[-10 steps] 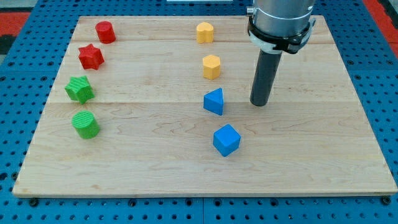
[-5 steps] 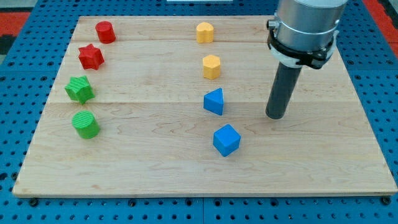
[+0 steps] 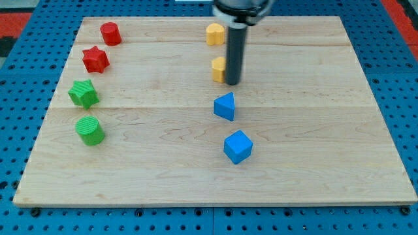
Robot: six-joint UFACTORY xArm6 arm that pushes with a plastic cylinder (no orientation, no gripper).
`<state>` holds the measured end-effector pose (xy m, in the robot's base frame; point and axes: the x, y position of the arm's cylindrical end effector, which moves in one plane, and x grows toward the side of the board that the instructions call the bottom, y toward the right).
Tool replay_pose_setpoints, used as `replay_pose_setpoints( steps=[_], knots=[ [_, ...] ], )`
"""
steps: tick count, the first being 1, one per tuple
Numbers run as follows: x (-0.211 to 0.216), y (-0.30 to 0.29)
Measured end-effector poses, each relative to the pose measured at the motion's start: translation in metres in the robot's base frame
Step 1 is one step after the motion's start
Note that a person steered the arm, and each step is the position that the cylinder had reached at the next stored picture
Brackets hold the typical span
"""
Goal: Push the yellow heart towards the center right
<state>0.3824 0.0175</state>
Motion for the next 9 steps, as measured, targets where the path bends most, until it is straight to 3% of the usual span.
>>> replay_pose_setpoints(
  steps=[1, 2, 4, 5, 6, 7, 8, 9],
  knots=[
    [0.003, -0.064],
    [-0.026, -0.100],
    [-0.127, -0.071],
    [-0.155, -0.042],
    [-0.105, 0.022],
    [-0.025, 0.094],
    [-0.032, 0.120],
    [-0.080, 0.094]
  ],
)
